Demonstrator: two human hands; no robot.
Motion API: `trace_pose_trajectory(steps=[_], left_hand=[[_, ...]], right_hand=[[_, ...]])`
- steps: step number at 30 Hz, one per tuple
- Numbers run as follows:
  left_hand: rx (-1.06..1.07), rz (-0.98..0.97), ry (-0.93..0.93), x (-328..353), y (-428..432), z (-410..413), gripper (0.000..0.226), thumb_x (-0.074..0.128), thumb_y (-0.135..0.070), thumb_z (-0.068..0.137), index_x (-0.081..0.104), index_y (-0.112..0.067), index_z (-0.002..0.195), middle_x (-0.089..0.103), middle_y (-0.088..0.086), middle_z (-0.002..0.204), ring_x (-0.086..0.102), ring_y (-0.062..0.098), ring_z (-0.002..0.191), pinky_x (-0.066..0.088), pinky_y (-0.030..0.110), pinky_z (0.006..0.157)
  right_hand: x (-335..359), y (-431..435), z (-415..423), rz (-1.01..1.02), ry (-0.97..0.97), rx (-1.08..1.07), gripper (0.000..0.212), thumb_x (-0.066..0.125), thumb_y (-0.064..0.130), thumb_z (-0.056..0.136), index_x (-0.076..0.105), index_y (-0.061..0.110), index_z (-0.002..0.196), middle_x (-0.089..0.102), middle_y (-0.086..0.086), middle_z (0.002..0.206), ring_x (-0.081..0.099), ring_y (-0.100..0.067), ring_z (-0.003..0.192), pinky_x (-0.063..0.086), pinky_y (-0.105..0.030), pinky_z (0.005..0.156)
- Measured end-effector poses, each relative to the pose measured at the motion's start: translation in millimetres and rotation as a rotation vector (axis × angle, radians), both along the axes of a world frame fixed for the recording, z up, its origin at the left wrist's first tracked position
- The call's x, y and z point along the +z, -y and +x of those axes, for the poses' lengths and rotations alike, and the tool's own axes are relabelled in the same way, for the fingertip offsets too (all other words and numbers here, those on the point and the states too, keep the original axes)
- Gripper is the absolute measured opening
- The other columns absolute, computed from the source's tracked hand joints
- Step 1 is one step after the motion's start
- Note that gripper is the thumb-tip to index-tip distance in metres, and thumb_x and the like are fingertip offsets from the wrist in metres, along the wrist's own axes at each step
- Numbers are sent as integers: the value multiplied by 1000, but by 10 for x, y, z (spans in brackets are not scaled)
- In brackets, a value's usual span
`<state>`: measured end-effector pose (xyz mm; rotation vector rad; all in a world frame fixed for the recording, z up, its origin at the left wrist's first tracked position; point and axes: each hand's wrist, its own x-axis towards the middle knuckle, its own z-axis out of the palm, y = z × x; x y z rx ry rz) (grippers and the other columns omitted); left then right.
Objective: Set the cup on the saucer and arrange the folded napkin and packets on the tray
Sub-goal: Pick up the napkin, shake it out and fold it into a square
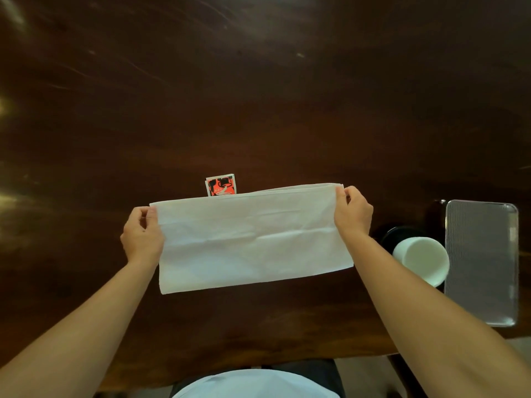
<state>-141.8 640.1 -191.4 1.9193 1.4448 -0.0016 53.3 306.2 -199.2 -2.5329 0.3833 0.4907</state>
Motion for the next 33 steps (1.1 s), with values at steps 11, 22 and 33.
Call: trace_pose_trajectory(steps=[11,22,33], left_hand=[[-378,143,87,100,411,-50,35,56,-21,97,57,-13,131,58,10,133,46,28,128,40,41,102],[-955,228,-428,-229,570,-125,95,39,-73,89,-10,-32,159,-27,7,165,-25,34,151,-4,56,121],[-896,170,-435,-282,598,-118,111,35,-85,73,-20,-35,156,-38,0,161,-36,28,147,-14,53,120]], right_hand=[[78,-167,-387,126,229,306,37,51,15,101,55,14,138,58,-6,137,52,-20,128,42,-31,106],[47,-4,197,-275,120,562,18,55,10,98,65,14,111,61,-8,107,50,-28,102,50,-39,78],[16,-92,420,-45,190,377,11,57,14,99,68,14,101,62,-3,104,59,-16,90,53,-30,71]])
